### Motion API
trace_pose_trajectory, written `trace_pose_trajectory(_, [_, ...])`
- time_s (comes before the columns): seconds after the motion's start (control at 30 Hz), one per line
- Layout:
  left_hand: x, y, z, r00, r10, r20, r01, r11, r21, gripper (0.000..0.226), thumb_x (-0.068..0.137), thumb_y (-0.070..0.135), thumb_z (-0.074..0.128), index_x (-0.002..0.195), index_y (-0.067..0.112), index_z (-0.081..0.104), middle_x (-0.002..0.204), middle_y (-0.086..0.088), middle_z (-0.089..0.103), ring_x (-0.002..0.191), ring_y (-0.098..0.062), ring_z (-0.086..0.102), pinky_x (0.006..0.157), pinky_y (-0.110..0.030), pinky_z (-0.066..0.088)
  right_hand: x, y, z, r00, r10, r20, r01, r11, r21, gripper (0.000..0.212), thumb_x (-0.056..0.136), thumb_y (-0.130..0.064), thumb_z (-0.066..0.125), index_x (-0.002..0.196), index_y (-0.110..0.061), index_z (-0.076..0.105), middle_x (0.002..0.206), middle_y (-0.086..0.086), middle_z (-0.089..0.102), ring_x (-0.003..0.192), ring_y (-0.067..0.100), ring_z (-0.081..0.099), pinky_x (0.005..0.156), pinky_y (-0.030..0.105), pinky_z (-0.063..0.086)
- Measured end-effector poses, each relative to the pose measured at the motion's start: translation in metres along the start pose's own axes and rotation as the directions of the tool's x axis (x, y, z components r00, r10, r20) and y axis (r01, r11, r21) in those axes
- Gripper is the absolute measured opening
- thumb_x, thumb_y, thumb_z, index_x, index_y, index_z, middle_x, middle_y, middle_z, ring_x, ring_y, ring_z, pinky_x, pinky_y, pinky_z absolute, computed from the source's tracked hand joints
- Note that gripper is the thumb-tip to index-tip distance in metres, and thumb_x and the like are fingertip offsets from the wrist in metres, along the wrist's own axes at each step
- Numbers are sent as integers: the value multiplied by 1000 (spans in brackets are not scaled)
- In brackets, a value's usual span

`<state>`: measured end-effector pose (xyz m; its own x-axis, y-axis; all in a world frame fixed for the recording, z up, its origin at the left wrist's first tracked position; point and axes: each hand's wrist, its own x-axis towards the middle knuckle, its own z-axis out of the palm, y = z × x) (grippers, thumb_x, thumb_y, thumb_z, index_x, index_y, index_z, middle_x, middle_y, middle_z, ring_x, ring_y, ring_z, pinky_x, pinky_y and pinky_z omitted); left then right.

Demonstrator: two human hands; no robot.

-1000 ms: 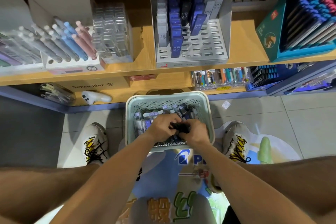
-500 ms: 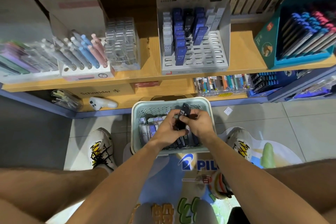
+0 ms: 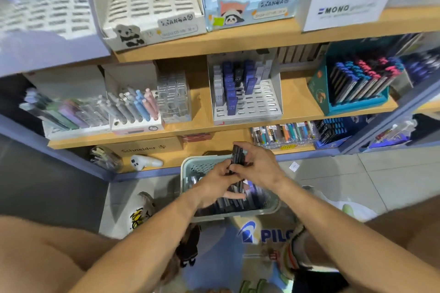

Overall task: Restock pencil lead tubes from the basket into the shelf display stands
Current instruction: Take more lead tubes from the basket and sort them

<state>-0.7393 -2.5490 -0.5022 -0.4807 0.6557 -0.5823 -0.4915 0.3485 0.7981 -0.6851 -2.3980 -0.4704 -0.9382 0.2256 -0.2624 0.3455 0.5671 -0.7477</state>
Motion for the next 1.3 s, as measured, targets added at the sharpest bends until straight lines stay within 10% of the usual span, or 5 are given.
trace_pose_trajectory(0.43, [-85,129,-11,982,133,132,-117,985,-125,36,100,10,62,135,7,65,129,-15,72,121,-30,69,99,-47,58,-13,-92,-115,995,-92,50,64,913,403,38,80,-1,82,115,4,69,84,12,70,64,7,70,70,20,58])
trace_pose_trajectory(0.73, [-53,117,-9,990,133,40,-118,957,-266,33,99,8,63,132,6,66,127,-16,73,121,-31,69,97,-45,59,13,-82,-102,998,68,1,-58,845,532,15,90,4,70,104,-2,69,99,24,74,83,34,70,83,43,61])
trace_pose_trajectory(0.9, [-40,114,-11,994,107,-38,-114,933,-341,22,97,7,65,118,2,68,119,-15,76,113,-33,73,93,-46,60,27,-78,-107,978,113,-174,-7,854,519,20,92,3,68,106,-12,71,79,5,65,76,16,70,77,28,61])
trace_pose_trajectory(1.1, [-32,114,-15,988,133,-75,-149,947,-286,30,101,8,59,131,6,66,122,-14,75,112,-30,73,94,-44,59,37,-81,-123,843,-71,-534,187,968,167,11,91,-15,74,99,-21,70,77,-10,67,64,-5,59,63,11,47])
trace_pose_trajectory(1.3, [-30,112,-11,988,132,-80,-149,952,-268,30,100,8,61,130,7,66,122,-14,75,111,-29,73,94,-44,59,54,-84,-121,769,-373,-519,238,921,-309,19,96,-22,69,79,-17,63,74,-8,61,70,16,51,72,29,34])
